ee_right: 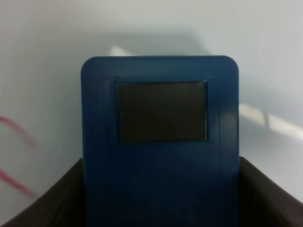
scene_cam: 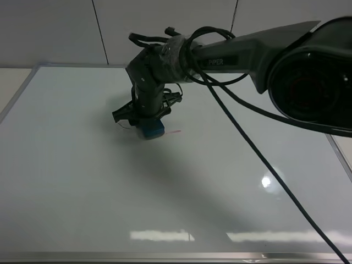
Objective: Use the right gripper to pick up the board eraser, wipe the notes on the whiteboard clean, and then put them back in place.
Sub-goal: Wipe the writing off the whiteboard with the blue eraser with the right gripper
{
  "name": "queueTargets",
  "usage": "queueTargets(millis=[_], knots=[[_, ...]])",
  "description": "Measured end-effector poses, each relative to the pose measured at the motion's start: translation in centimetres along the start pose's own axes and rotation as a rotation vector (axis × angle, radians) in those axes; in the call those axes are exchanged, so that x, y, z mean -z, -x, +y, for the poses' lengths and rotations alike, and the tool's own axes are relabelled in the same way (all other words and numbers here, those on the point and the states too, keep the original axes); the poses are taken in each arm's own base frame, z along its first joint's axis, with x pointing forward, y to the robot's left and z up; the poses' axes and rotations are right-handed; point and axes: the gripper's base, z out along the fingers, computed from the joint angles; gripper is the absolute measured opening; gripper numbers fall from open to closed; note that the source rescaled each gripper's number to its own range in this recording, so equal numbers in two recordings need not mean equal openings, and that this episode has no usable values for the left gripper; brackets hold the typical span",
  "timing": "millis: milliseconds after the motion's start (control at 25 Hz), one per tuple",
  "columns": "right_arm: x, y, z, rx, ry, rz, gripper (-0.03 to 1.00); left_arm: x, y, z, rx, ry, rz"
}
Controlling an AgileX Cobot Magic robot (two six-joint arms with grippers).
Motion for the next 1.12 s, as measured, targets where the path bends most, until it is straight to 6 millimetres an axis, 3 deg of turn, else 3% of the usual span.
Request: queueTargets(millis=[400, 600, 1120], knots=[[-0.8, 1.9, 6.1, 0.075, 0.035, -0.042, 0.01, 0.0, 0.0, 0.0, 0.000, 0.000, 0.000], [-1.1, 2.3, 8.2, 0.088, 0.057, -0.061, 0.01, 0.0, 0.0, 0.0, 0.000, 0.000, 0.000], [-1.2, 2.2, 8.3, 0.087, 0.044, -0.033, 0.00, 0.0, 0.0, 0.0, 0.000, 0.000, 0.000]])
